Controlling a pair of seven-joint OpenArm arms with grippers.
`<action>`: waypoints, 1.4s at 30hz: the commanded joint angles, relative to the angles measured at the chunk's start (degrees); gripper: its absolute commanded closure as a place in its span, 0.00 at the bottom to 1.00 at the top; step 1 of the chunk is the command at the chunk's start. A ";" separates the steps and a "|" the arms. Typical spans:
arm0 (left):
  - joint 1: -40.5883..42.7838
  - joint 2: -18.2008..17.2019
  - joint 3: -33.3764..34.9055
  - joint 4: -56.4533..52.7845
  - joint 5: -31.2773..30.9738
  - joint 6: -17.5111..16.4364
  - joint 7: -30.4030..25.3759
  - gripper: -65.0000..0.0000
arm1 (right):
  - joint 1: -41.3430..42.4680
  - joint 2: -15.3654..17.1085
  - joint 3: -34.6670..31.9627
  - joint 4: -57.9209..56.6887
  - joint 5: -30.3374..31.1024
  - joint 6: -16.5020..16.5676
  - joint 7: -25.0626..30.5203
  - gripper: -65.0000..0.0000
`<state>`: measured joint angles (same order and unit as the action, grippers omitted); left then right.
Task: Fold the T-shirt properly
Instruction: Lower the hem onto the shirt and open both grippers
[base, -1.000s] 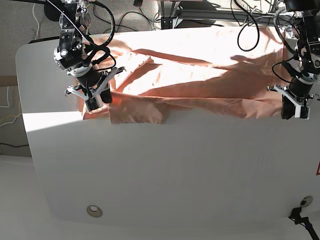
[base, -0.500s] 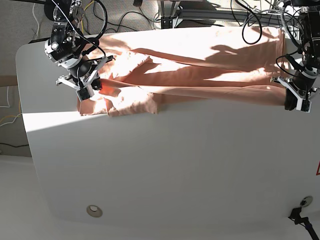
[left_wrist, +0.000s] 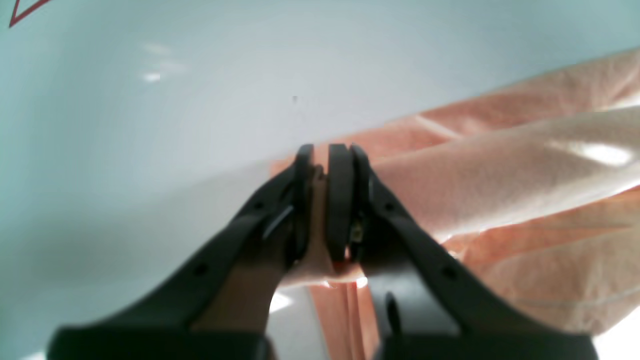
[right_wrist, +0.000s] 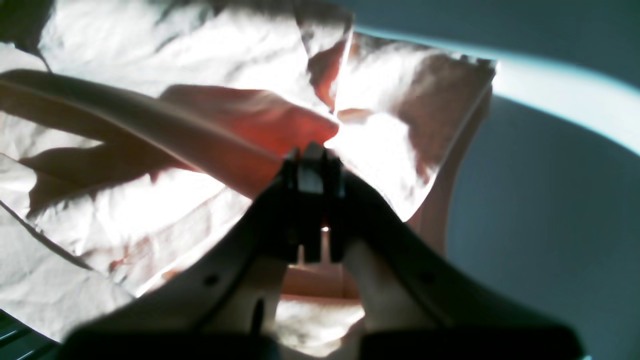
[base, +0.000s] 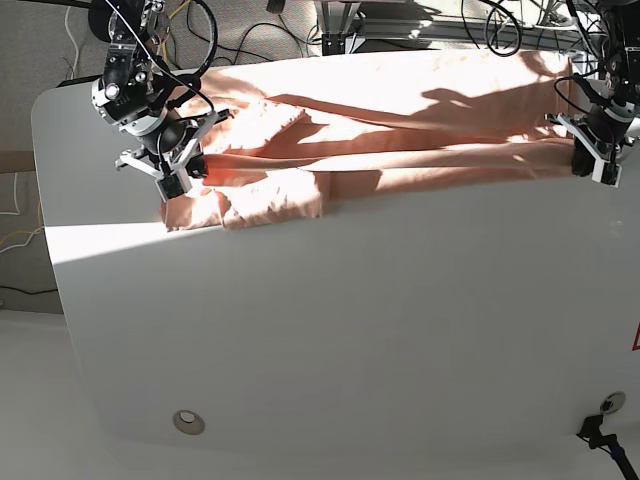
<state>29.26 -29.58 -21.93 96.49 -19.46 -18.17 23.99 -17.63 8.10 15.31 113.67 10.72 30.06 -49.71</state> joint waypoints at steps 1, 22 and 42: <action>0.06 -1.23 -0.44 0.79 -0.01 0.46 -1.26 1.00 | 0.35 0.47 0.29 0.93 0.14 -0.31 1.05 1.00; -1.70 -1.41 -9.67 13.62 -6.16 0.37 11.84 0.52 | 2.99 0.47 0.29 2.86 0.05 -0.48 1.14 0.85; -0.11 5.89 5.19 3.25 -4.05 0.55 11.75 0.53 | 2.02 -3.92 -4.10 -8.04 0.14 -0.31 5.19 0.86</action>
<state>29.19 -22.74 -16.43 99.74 -24.69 -17.67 36.58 -15.84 3.84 11.14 105.73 10.15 29.82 -47.13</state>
